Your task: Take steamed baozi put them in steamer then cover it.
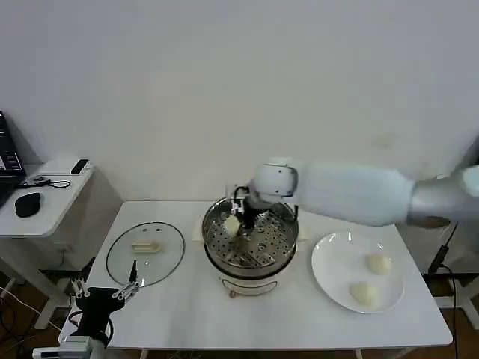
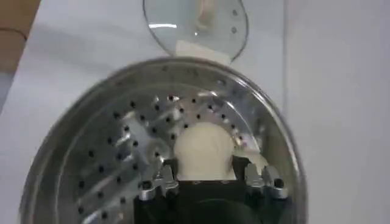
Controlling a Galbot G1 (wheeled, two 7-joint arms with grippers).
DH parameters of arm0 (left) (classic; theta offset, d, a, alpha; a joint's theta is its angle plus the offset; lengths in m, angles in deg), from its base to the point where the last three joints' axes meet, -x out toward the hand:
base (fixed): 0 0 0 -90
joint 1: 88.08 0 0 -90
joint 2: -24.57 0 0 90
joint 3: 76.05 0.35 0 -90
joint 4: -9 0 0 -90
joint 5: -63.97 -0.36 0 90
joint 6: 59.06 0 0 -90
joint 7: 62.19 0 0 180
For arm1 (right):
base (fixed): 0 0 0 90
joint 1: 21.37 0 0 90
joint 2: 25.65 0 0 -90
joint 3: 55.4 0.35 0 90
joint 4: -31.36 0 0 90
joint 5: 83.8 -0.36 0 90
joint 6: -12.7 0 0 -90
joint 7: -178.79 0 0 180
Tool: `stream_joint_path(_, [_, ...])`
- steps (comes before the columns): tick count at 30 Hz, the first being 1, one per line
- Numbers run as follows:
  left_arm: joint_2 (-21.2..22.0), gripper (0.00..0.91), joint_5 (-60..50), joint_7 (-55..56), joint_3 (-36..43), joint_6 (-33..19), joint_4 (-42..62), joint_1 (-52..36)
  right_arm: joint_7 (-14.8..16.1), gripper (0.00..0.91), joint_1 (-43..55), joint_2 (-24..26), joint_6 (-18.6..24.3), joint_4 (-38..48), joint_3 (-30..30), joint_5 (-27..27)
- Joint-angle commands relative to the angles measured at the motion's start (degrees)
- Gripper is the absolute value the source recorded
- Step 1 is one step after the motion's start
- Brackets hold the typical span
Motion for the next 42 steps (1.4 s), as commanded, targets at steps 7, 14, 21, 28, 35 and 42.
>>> stream_joint_path(7, [0.1,0.907,-0.1,0.0,0.0,-0.2,0.1,0.3,-1.5,0.615,-4.9,-6.8,-2.2,7.4,1.1,0.2])
stream_joint_path(14, [0.1,0.907,-0.1,0.0,0.1,-0.2,0.1,0.4,-1.6,0.675,-4.5,-6.4,-2.5,7.2,1.9,-0.1])
stream_joint_path(21, [0.3,0.907,-0.3,0.0,0.6,-0.2,0.2,0.3,0.4,0.907,0.5,-2.7,-2.1,1.9,2.0,-0.4])
stream_joint_path(28, [0.4,0.907,-0.3,0.0,1.4,-0.2,0.5,0.0,8.8,0.907,8.5,7.2,4.4,-4.5,-1.1,7.1])
stream_joint_path(35, [0.2,0.907,-0.3,0.0,2.0,-0.2,0.8,-0.3,15.9,0.907,14.1,21.8,12.1,-12.5,-2.5,13.9])
stream_joint_path(42, [0.0,0.907,-0.5,0.0,2.9,-0.2,1.5,-0.7,18.7,0.907,11.5,37.8,16.8,-17.9,-2.2,20.9])
